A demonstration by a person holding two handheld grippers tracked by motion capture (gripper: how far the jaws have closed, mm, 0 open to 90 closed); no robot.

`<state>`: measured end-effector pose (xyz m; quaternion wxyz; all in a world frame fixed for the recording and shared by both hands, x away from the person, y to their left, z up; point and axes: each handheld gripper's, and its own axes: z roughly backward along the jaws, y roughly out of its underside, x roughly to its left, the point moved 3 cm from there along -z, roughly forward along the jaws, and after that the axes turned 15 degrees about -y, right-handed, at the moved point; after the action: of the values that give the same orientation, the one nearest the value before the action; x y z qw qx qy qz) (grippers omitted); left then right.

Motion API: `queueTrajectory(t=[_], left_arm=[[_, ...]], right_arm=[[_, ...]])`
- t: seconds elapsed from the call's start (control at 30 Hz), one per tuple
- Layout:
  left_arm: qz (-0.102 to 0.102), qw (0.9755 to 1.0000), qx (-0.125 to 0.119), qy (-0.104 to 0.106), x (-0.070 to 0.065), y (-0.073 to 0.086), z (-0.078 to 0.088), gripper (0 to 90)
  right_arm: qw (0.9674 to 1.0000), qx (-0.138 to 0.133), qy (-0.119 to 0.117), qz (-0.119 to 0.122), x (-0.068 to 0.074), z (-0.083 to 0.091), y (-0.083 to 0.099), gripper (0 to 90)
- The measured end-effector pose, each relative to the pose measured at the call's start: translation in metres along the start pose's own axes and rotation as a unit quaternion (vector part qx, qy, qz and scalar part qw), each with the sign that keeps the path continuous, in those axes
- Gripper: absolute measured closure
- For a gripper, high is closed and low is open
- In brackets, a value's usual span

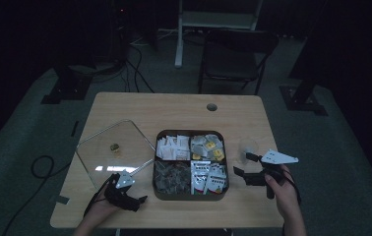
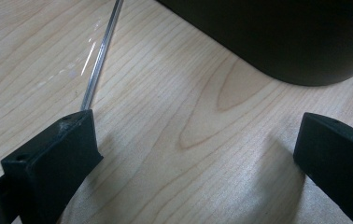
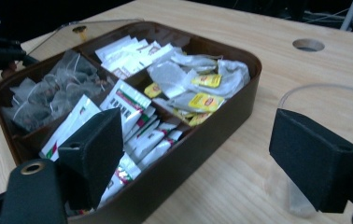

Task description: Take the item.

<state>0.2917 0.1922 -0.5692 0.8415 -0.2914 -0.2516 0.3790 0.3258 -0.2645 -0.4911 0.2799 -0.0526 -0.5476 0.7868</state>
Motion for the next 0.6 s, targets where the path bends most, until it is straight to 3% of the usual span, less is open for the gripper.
queueTrajectory(t=[0.27, 0.6], left_arm=[[-0.001, 1.0000, 0.000, 0.001, 0.000, 0.000, 0.000, 0.5], [-0.002, 1.0000, 0.000, 0.001, 0.000, 0.000, 0.000, 0.5]], right_arm=[[0.9998, 0.016, -0.010, 0.004, -0.002, -0.002, 0.020, 17.2], [0.9987, 0.044, 0.012, -0.020, -0.014, -0.008, 0.050, 17.2]])
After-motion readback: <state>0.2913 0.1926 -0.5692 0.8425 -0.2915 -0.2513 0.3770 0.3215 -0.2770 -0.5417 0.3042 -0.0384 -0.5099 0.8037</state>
